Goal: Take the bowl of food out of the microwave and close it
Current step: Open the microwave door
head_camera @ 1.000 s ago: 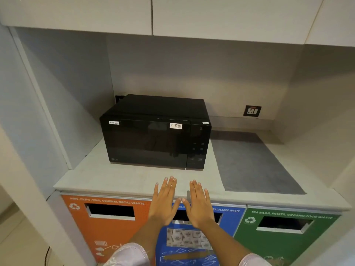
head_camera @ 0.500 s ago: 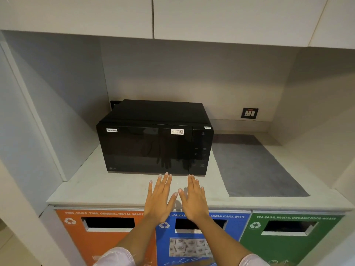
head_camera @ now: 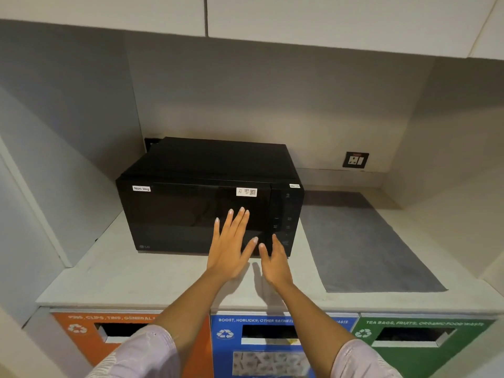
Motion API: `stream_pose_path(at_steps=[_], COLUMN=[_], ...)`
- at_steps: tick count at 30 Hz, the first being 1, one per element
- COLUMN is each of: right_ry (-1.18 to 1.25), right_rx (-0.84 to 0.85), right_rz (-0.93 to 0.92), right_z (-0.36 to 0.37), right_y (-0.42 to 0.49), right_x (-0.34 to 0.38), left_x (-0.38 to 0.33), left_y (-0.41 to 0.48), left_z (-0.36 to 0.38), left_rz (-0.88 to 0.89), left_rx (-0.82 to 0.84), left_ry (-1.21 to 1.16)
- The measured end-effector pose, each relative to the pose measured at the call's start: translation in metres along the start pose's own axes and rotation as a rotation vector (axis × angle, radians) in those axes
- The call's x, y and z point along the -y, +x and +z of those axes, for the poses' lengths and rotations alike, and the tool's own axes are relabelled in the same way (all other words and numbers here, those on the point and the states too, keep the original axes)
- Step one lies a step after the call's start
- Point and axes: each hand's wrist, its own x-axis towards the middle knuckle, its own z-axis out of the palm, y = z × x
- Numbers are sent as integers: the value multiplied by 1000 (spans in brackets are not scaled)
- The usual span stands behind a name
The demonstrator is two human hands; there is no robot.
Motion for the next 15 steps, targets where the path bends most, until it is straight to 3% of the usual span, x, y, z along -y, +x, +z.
stream_pose_path(at_steps=[3, 9, 15], right_ry=[142, 589, 769], right_rx=[39, 108, 165], right_rz=[105, 598, 634], right_z=[-1, 16, 13], right_y=[19, 56, 71], right_x=[-9, -26, -40], left_x=[-1, -2, -1], left_y=[26, 74, 93], left_z=[0, -3, 0], left_rz=[-2, -9, -47], left_rx=[-31, -97, -153], left_ry=[14, 54, 69])
